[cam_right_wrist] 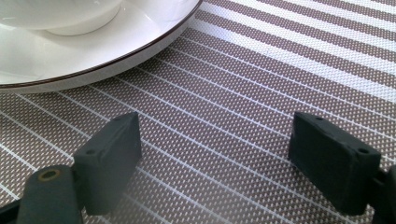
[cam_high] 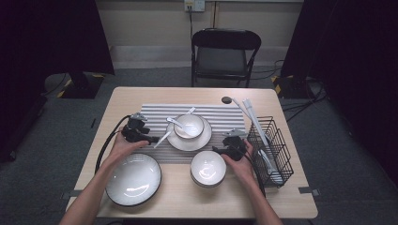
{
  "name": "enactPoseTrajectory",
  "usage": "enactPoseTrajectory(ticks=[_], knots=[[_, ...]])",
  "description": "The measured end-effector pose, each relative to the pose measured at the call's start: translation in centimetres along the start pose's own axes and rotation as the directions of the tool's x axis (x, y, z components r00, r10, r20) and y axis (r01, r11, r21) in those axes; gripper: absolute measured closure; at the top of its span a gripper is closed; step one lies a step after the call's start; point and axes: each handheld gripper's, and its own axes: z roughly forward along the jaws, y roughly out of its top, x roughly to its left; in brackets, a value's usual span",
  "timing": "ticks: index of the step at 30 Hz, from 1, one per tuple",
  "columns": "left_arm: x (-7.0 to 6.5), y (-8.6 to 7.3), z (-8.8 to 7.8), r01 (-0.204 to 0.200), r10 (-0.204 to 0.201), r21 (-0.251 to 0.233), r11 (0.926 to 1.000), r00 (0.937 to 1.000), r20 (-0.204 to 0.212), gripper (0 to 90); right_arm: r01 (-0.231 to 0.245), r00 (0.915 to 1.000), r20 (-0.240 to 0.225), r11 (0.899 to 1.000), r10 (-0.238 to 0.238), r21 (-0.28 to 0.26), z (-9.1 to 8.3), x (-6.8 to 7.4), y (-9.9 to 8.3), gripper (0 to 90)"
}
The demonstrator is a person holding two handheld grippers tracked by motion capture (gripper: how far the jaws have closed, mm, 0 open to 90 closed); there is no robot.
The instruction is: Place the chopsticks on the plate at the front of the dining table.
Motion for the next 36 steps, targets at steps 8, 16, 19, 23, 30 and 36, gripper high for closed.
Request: enactPoseTrajectory(ticks=[8, 16, 19, 23, 30, 36], knots=[[-0.6, 0.1, -0.1, -0.002, 0.002, -0.004, 1.0000, 1.0000, 0.008, 28.3, -0.001, 1.0000, 0.001, 1.000, 0.001, 0.000, 0.0, 0.0, 0.0, 16.2], [-0.6, 0.0, -0.2, 0.006, -0.006, 0.001, 1.0000, 0.9999, 0.013, 26.6, -0.002, 1.0000, 0.001, 1.000, 0.002, 0.000, 0.0, 0.0, 0.0, 16.2], [-1.2, 0.3, -0.5, -0.017, 0.017, -0.007, 0.9998, 0.9999, -0.001, 24.2, -0.003, 1.0000, 0.001, 1.000, 0.003, 0.001, 0.0, 0.0, 0.0, 16.2], [-1.0, 0.2, -0.3, 0.008, -0.008, -0.012, 0.9999, 1.0000, 0.004, 23.6, -0.003, 1.0000, 0.002, 1.000, 0.003, 0.001, 0.0, 0.0, 0.0, 16.2], [-0.3, -0.1, -0.4, 0.027, -0.027, -0.012, 0.9996, 0.9995, -0.012, 18.8, -0.005, 1.0000, 0.002, 1.000, 0.005, 0.002, 0.0, 0.0, 0.0, 16.2], [0.1, -0.2, -0.2, 0.049, -0.049, 0.006, 0.9988, 0.9987, -0.012, 18.5, -0.004, 1.0000, 0.002, 1.000, 0.004, 0.001, 0.0, 0.0, 0.0, 16.2]])
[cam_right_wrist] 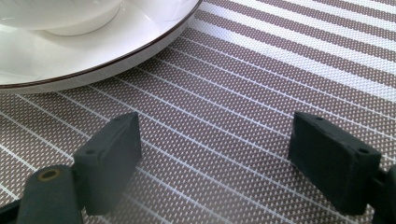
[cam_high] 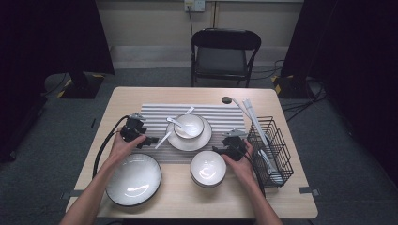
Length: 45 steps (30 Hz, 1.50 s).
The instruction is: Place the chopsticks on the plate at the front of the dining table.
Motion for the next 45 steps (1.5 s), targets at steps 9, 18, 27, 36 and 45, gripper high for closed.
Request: enactPoseTrajectory(ticks=[9, 18, 27, 36, 45], knots=[[-0.7, 0.1, 0.4, -0.016, 0.016, 0.008, 0.9998, 0.9998, -0.008, 21.4, 0.000, 1.0000, 0.000, 1.000, 0.000, 0.000, 0.0, 0.0, 0.0, 16.3], [-1.0, 0.2, 0.5, -0.024, 0.024, 0.025, 0.9994, 0.9997, 0.006, 21.8, 0.000, 1.0000, 0.000, 1.000, 0.000, 0.000, 0.0, 0.0, 0.0, 16.2], [-1.2, 0.2, 0.6, -0.025, 0.024, 0.035, 0.9991, 0.9996, 0.018, 21.8, 0.000, 1.0000, 0.000, 1.000, 0.000, 0.000, 0.0, 0.0, 0.0, 16.2], [-1.7, 0.3, 0.7, -0.025, 0.024, 0.026, 0.9994, 0.9996, 0.014, 21.9, 0.000, 1.0000, 0.000, 1.000, 0.000, 0.000, 0.0, 0.0, 0.0, 16.2], [-1.8, 0.1, 0.5, -0.015, 0.015, 0.033, 0.9993, 0.9997, 0.021, 22.1, 0.000, 1.0000, 0.000, 1.000, 0.000, 0.000, 0.0, 0.0, 0.0, 16.2]])
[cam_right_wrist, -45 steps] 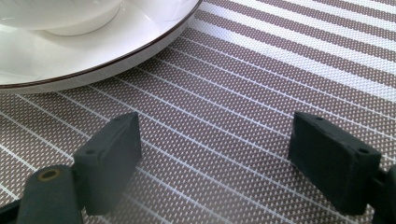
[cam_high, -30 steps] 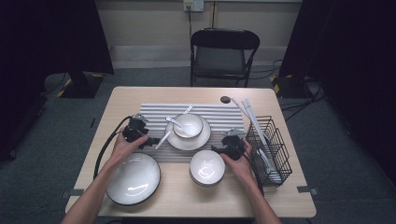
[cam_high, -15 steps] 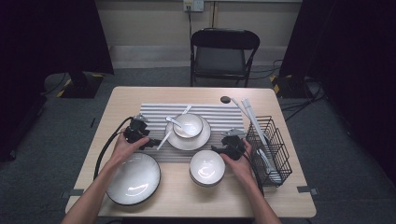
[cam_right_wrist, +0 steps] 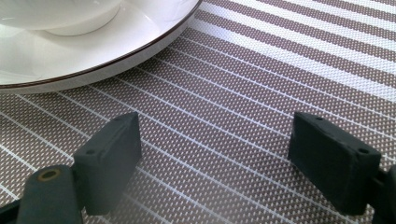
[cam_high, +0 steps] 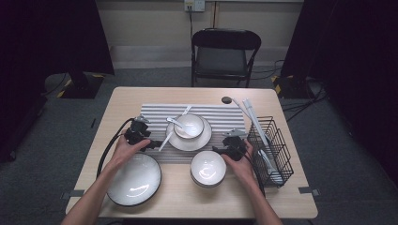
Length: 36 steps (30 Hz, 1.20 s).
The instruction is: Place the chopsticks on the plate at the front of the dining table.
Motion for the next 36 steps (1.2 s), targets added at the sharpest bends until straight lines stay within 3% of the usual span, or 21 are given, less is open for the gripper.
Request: enactPoseTrajectory(ticks=[8, 9, 12, 25, 36], knots=[[-0.3, -0.2, 0.1, 0.007, -0.007, 0.010, 0.9999, 0.9999, -0.008, 22.1, 0.000, 1.0000, 0.000, 1.000, 0.000, 0.000, 0.0, 0.0, 0.0, 16.2], [-0.2, -0.3, 0.2, 0.009, -0.009, 0.022, 0.9997, 0.9999, 0.013, 22.4, -0.003, 1.0000, 0.000, 1.000, 0.003, 0.000, 0.0, 0.0, 0.0, 16.2], [-0.4, -0.3, 0.1, 0.007, -0.007, 0.015, 0.9999, 1.0000, 0.001, 22.6, -0.001, 1.0000, -0.001, 1.000, 0.001, 0.001, 0.0, 0.0, 0.0, 16.2], [-0.6, -0.3, 0.3, 0.017, -0.018, 0.017, 0.9997, 0.9985, 0.052, 22.4, -0.002, 1.0000, -0.001, 1.000, 0.002, 0.001, 0.0, 0.0, 0.0, 16.2], [-1.3, -0.3, 0.7, -0.026, 0.023, 0.039, 0.9989, 0.9967, 0.078, 21.4, 0.000, 1.0000, -0.001, 1.000, 0.000, 0.000, 0.0, 0.0, 0.0, 16.2]])
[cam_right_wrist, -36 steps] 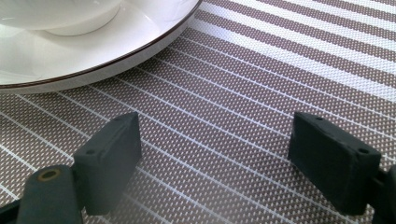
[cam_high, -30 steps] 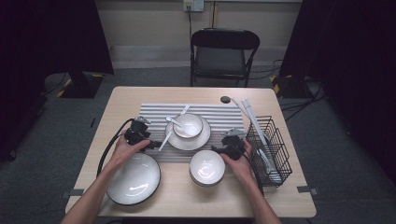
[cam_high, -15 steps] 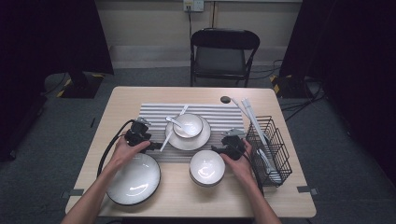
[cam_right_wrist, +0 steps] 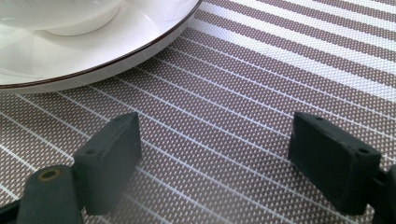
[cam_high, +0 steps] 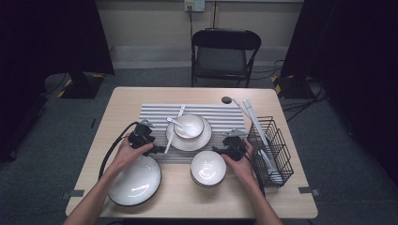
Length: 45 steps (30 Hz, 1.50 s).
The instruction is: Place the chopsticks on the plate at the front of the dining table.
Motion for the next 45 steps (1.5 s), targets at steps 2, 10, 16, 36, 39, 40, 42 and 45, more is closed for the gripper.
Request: enactPoseTrajectory(ticks=[2, 10, 16, 36, 39, 40, 42, 45], knots=[[0.0, 0.0, 0.0, -0.001, 0.001, 0.000, 1.0000, 1.0000, 0.003, 21.4, 0.000, 1.0000, 0.000, 1.000, 0.000, 0.000, 0.0, 0.0, 0.0, 16.2], [-0.1, 0.0, 0.1, -0.004, 0.004, 0.000, 1.0000, 1.0000, 0.009, 20.8, 0.000, 1.0000, 0.000, 1.000, 0.000, 0.000, 0.0, 0.0, 0.0, 16.2], [-0.3, 0.1, 0.4, -0.021, 0.021, 0.001, 0.9998, 0.9997, 0.016, 20.8, -0.001, 1.0000, 0.000, 1.000, 0.001, 0.000, 0.0, 0.0, 0.0, 16.2], [-0.9, 0.2, 1.0, -0.031, 0.031, -0.001, 0.9995, 0.9993, 0.019, 20.3, 0.000, 1.0000, 0.000, 1.000, 0.000, 0.000, 0.0, 0.0, 0.0, 16.2], [-0.9, 0.2, 1.0, -0.028, 0.028, -0.001, 0.9996, 0.9995, 0.017, 20.2, 0.000, 1.0000, 0.000, 1.000, 0.000, 0.000, 0.0, 0.0, 0.0, 16.2], [-0.9, 0.2, 1.0, -0.028, 0.028, -0.001, 0.9996, 0.9995, 0.017, 20.2, 0.000, 1.0000, 0.000, 1.000, 0.000, 0.000, 0.0, 0.0, 0.0, 16.2], [-0.8, 0.3, 0.9, -0.031, 0.031, 0.008, 0.9995, 0.9992, 0.027, 20.2, -0.001, 1.0000, 0.000, 1.000, 0.001, 0.000, 0.0, 0.0, 0.0, 16.2], [-1.0, 0.4, 1.1, -0.023, 0.023, -0.002, 0.9997, 0.9995, 0.020, 20.1, -0.002, 1.0000, 0.000, 1.000, 0.002, 0.001, 0.0, 0.0, 0.0, 16.2]])
